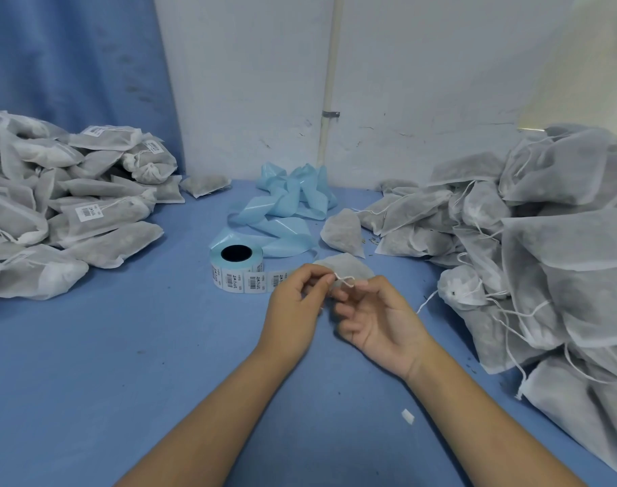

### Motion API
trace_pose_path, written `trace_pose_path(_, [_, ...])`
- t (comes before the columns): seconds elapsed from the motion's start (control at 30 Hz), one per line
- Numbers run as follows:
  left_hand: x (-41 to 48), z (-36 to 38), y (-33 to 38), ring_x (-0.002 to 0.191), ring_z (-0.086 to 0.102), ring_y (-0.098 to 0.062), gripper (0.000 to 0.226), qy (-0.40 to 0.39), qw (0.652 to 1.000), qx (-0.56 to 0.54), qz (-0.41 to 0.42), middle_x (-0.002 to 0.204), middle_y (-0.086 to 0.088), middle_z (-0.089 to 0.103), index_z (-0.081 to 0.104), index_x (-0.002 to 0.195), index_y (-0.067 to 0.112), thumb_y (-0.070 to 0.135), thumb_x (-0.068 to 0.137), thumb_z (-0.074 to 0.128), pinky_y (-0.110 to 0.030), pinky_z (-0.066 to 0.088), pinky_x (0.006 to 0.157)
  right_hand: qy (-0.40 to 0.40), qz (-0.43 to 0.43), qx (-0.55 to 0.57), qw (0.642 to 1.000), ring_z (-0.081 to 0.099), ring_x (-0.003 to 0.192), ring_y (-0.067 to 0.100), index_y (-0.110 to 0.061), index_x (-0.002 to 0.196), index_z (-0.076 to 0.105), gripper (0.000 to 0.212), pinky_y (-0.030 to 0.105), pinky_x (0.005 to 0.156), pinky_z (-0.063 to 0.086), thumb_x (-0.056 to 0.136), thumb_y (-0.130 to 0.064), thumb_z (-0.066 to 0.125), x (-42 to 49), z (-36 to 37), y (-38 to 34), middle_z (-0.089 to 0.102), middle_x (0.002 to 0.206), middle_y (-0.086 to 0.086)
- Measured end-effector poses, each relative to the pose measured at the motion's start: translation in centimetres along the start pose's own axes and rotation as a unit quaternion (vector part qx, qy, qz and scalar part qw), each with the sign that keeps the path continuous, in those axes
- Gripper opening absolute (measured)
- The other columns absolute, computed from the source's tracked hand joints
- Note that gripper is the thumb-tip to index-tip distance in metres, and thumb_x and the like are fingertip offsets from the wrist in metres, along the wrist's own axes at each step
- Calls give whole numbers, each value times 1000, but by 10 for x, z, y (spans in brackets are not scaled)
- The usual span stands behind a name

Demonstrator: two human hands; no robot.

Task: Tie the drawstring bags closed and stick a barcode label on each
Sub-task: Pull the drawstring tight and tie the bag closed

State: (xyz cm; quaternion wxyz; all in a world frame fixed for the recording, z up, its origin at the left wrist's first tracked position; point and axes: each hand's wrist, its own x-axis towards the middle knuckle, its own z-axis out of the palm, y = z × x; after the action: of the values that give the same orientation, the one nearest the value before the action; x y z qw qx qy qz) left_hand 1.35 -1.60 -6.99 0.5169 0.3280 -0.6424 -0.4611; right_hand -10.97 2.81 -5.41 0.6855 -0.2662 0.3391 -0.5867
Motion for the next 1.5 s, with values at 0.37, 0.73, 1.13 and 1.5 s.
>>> trace_pose_path(0.37, [-1,-1,-1,72,54,5,9,26,997,65,15,89,4,68,68,92,10,10,92,59,-14,43,70,26,-35,27,999,40,53,9,-12,71,58,7,17,42,26,69,-15,64,2,-1,1,47,72,1])
trace_pose_path(0.73, [-2,1,-1,85,52,-5,10,15,984,171,38,91,10,66,68,93,17,19,92,59,-17,40,74,21,-79,57,995,47,58,10,-14,72,55,11,18,52,36,66,-14,65,1,-4,-1,53,69,-1])
trace_pose_path(1.13, [-1,-10,-2,98,51,-22,37,-105,893,386,205,114,-1,46,55,112,9,-6,77,60,-27,39,74,-106,-50,83,990,58,63,13,-12,62,61,35,21,55,49,45,-15,91,-9,1,-4,57,65,-1])
trace_pose_path(1.5, [-6,-11,16,80,50,11,41,93,977,143,127,90,20,56,43,102,39,-1,92,49,-4,37,71,-79,-67,62,993,58,62,13,-17,61,61,31,22,56,50,48,-11,88,-8,2,-2,60,71,1])
